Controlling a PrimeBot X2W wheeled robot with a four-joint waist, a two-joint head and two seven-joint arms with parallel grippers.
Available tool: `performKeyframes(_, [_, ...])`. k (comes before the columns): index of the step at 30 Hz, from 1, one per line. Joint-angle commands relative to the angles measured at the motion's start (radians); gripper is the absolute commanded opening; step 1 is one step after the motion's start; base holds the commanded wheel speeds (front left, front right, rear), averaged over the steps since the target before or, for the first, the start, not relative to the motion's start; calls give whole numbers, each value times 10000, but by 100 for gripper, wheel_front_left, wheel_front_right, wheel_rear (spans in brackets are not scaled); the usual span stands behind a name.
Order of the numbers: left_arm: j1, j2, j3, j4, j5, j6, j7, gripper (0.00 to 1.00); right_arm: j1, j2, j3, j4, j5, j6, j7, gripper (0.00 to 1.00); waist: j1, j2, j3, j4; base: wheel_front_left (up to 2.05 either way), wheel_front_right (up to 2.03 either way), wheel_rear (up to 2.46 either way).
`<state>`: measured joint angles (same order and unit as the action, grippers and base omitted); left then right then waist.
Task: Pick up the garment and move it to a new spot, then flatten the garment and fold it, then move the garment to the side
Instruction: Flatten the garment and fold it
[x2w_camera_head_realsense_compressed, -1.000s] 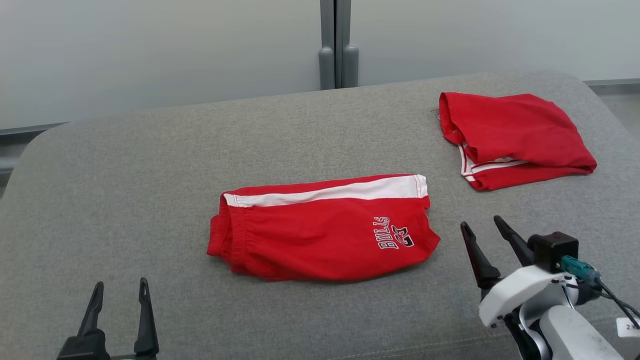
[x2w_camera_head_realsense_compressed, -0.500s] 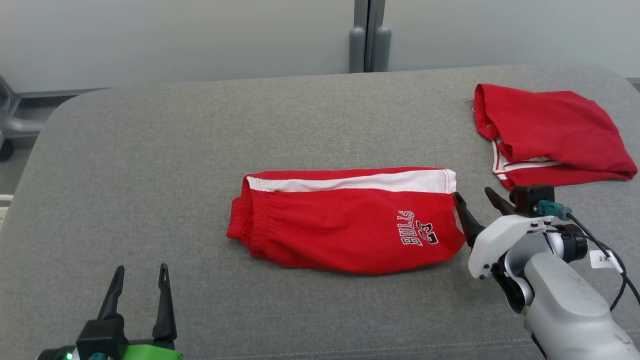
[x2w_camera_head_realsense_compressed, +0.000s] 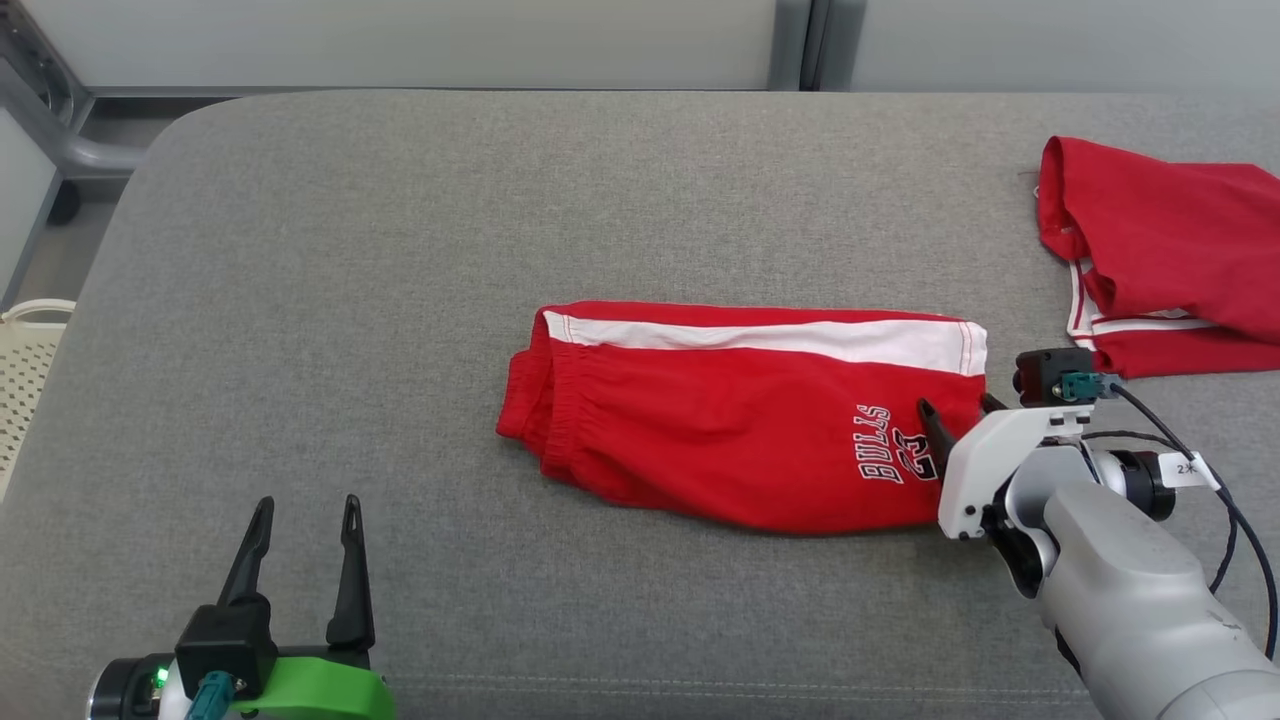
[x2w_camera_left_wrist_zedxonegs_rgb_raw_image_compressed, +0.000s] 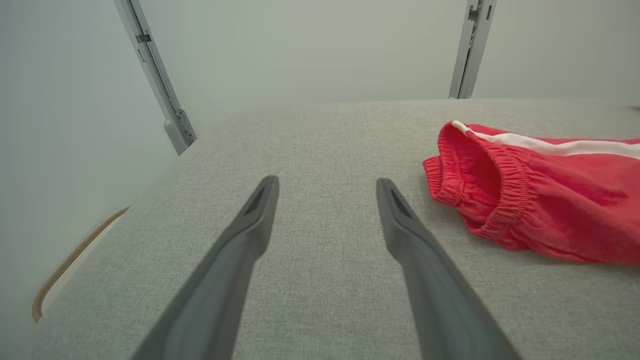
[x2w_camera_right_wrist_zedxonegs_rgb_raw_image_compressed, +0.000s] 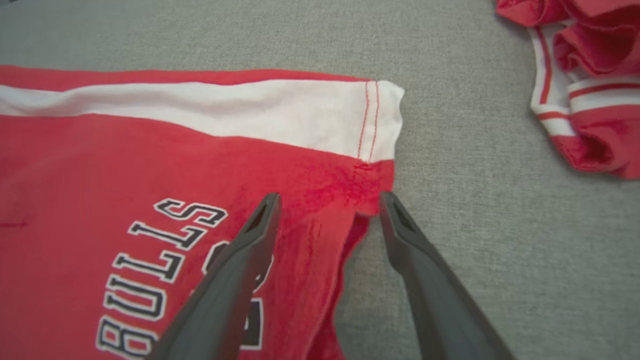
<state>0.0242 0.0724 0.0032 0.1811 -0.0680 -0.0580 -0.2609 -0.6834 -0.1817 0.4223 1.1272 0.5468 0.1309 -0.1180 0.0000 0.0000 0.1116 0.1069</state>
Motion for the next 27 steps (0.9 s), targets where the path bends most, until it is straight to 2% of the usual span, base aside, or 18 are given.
performKeyframes(1, [-170, -10, 46, 8, 40, 36, -33, 100, -120, 11, 83, 157, 87, -5, 47, 100, 0, 0, 45, 51, 0, 0, 0])
performKeyframes(6, [-172, -1, 83, 24, 50, 86, -33, 100, -244, 107, 278, 779, 444, -5, 709, 100, 0, 0, 3, 13, 0, 0, 0])
performKeyframes(14, [-179, -16, 65, 47, 38, 69, -33, 100, -236, 237, 695, 592, 1083, -3, 1065, 100, 0, 0, -32, -69, 0, 0, 0])
performKeyframes(22, [-278, 31, -31, 159, 85, -19, -33, 100, -702, 239, 1043, 687, 1879, -2, 2375, 100, 0, 0, -16, 36, 0, 0, 0])
performKeyframes(23, [-276, 33, -38, 190, 86, -21, -33, 100, -710, 236, 1100, 729, 1967, -2, 2592, 95, 0, 0, -35, 63, 0, 0, 0])
performKeyframes(25, [-247, 29, -41, 239, 75, -18, -33, 100, -721, 214, 1206, 605, 2143, -2, 2715, 23, 0, 0, -82, 114, 0, 0, 0])
performKeyframes(26, [-211, 26, -44, 257, 70, -9, -33, 100, -708, 190, 1231, 512, 2230, -2, 2643, 0, 0, 0, -103, 131, 0, 0, 0])
performKeyframes(27, [-177, 22, -45, 269, 68, 2, -33, 100, -668, 154, 1287, 466, 2265, -2, 2597, 0, 0, 0, -123, 145, 0, 0, 0])
